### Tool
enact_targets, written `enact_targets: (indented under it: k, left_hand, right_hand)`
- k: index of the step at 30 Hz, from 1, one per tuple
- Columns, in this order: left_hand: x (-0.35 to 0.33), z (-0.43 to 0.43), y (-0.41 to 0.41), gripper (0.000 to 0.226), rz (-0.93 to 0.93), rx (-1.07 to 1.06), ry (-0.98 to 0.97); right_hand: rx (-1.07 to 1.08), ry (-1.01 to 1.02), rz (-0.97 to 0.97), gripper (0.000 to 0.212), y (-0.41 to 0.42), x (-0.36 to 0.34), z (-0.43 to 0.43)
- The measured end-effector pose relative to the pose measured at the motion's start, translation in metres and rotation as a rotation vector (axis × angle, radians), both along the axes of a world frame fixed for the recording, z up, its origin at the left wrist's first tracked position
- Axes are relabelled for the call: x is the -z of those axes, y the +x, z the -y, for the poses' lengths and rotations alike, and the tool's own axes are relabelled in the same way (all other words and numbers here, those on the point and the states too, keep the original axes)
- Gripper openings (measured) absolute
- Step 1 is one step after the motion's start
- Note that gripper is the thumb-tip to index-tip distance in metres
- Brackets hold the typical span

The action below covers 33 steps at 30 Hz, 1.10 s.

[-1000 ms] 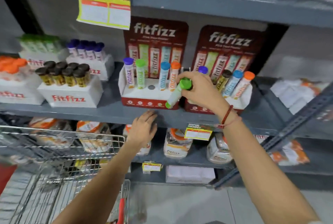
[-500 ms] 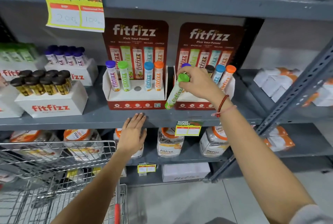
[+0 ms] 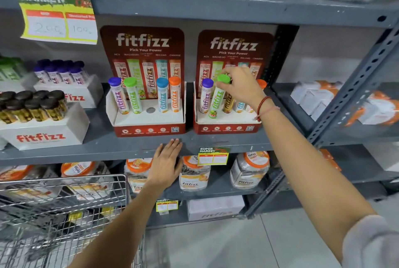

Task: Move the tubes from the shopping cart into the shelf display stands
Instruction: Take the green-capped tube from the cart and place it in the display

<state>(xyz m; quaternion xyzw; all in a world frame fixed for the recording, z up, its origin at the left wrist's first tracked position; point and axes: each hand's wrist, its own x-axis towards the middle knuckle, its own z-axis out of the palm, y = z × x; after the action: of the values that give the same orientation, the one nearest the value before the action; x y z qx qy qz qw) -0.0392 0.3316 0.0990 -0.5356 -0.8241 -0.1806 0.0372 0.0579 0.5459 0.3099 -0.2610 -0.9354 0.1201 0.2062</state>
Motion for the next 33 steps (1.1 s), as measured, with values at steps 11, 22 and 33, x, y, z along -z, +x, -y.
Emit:
enact_targets:
  k: [11, 22, 33]
  left_hand:
    - [-0.001, 0.003, -0.003, 0.057, -0.009, 0.02, -0.035]
    - [-0.002, 0.004, -0.002, 0.056, 0.011, 0.021, -0.037]
    - [-0.002, 0.004, -0.002, 0.057, 0.027, 0.018, -0.051]
  right_hand:
    - [0.034, 0.069, 0.124, 0.04, -0.01, -0.003, -0.017]
    - [0.024, 0.081, 0.163, 0.04, -0.013, -0.005, -0.022]
    - [-0.03, 0.039, 0.278, 0.045, -0.015, 0.009, -0.021]
